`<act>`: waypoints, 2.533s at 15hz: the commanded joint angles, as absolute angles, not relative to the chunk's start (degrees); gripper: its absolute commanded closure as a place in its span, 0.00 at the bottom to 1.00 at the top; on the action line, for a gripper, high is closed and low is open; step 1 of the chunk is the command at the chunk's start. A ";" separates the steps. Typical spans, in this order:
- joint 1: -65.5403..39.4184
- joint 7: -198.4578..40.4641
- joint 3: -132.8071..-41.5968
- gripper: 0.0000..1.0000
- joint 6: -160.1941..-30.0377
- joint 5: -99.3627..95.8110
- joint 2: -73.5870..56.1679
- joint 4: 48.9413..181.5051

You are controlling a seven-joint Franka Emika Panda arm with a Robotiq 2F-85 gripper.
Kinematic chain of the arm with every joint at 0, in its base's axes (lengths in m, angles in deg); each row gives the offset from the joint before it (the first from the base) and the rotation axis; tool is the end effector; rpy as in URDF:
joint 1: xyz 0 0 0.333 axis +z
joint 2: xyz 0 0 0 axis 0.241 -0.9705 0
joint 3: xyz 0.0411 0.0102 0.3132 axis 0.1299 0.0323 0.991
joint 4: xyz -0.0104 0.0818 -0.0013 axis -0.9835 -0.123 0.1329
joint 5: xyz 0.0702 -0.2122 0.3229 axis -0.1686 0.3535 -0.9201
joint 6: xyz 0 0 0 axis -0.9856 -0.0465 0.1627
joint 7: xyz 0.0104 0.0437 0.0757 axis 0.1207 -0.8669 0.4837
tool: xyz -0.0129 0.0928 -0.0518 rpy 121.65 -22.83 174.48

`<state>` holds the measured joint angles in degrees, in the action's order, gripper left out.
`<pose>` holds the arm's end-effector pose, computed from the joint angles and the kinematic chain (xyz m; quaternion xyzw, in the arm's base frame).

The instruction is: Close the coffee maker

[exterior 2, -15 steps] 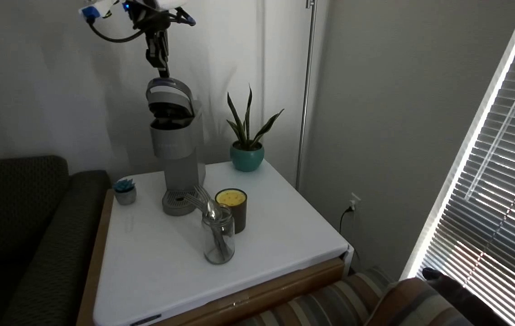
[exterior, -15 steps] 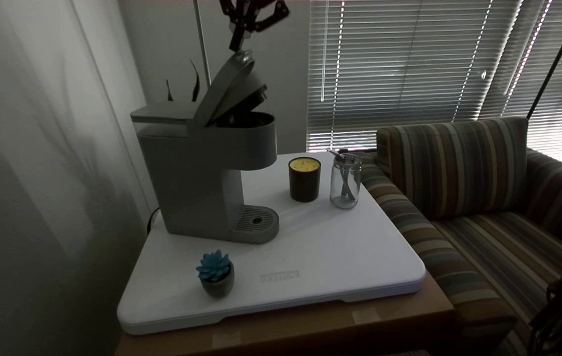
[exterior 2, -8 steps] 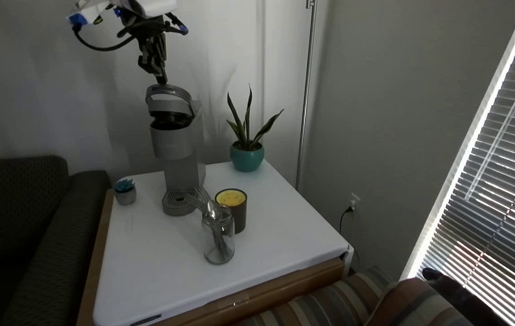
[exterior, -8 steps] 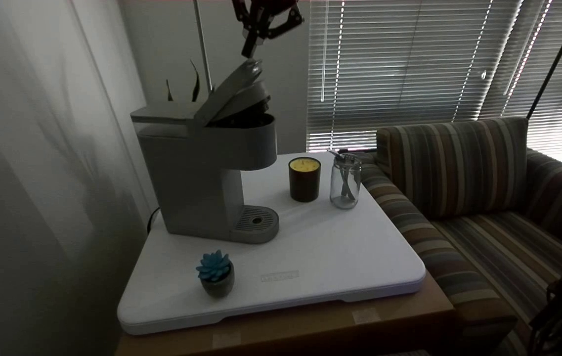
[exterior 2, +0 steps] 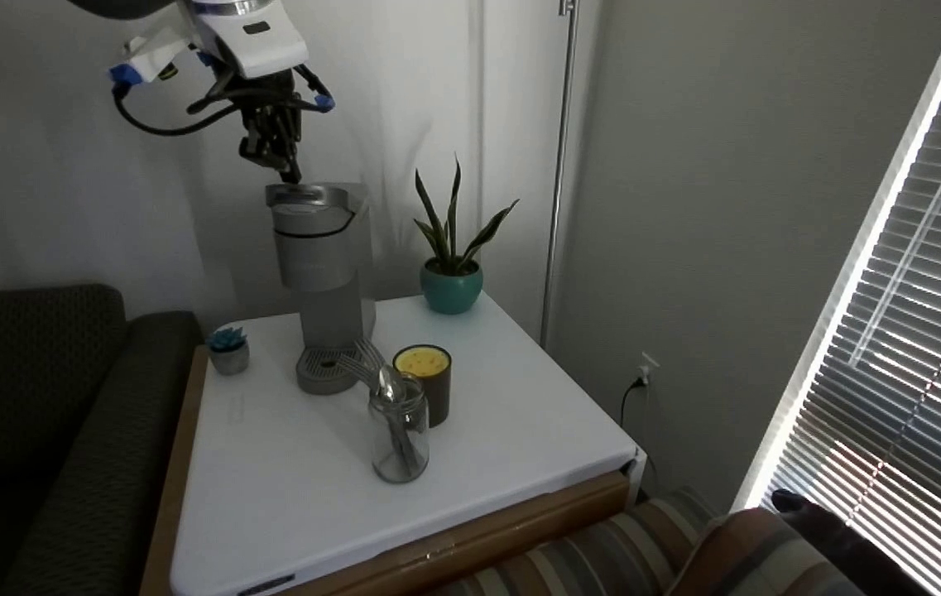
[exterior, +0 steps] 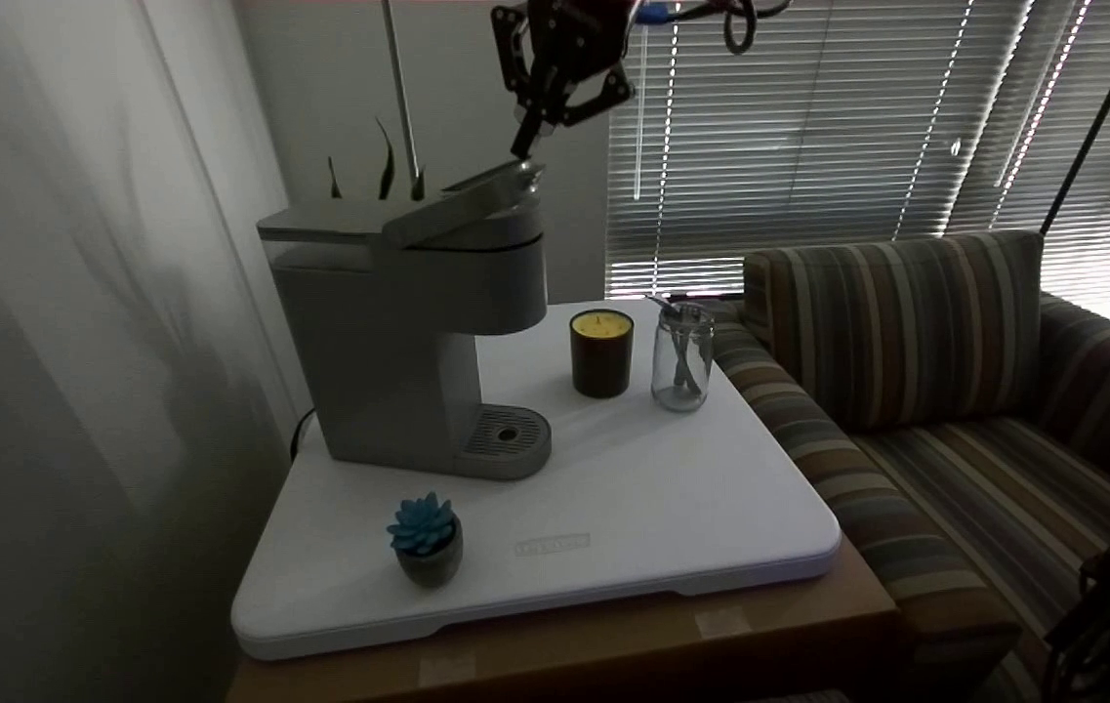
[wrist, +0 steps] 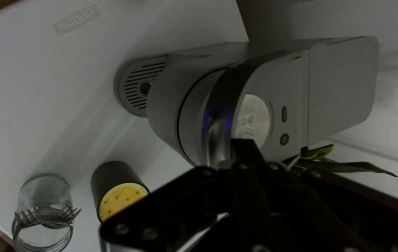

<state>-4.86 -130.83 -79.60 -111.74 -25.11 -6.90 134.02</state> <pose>0.6300 0.1307 0.3996 -0.8398 0.4827 -0.1064 0.2247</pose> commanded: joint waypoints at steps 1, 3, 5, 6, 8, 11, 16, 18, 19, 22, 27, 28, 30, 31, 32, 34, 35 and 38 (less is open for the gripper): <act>-5.82 -129.93 -78.73 1.00 -113.72 -27.63 -5.28 137.53; -5.83 -130.04 -78.73 1.00 -114.00 -28.14 -5.24 137.79; -5.86 -130.07 -78.68 1.00 -114.27 -28.76 -5.21 138.15; -5.85 -130.11 -78.66 1.00 -114.47 -29.05 -5.21 138.32; -5.88 -130.17 -78.62 1.00 -114.38 -29.59 -5.19 138.53; -6.17 -130.19 -78.34 1.00 -113.81 -31.52 -5.07 139.41; -6.47 -130.51 -78.20 1.00 -114.18 -35.53 -4.12 142.88; -6.64 -130.63 -78.14 1.00 -114.64 -37.55 -3.52 145.14; -6.70 -130.57 -78.08 1.00 -114.76 -38.70 -3.20 146.10; -6.64 -130.08 -78.04 1.00 -114.71 -41.23 -3.68 148.75; -5.79 -134.32 -80.62 1.00 -110.66 -34.68 -1.29 150.63; -5.50 -136.74 -81.64 1.00 -109.40 -30.63 -0.59 150.52; -2.03 -145.12 -87.16 1.00 -106.66 -18.91 1.52 150.01; 1.63 -148.90 -92.23 1.00 -105.25 -13.63 2.28 149.59; 1.36 -153.30 -92.82 1.00 -103.49 -8.00 2.92 148.20; -3.30 -159.29 -88.73 1.00 -102.21 -0.89 3.96 145.89; -4.19 -159.96 -87.68 1.00 -103.22 -1.31 3.81 144.49; -5.37 -159.18 -85.20 1.00 -106.15 -5.00 2.11 140.14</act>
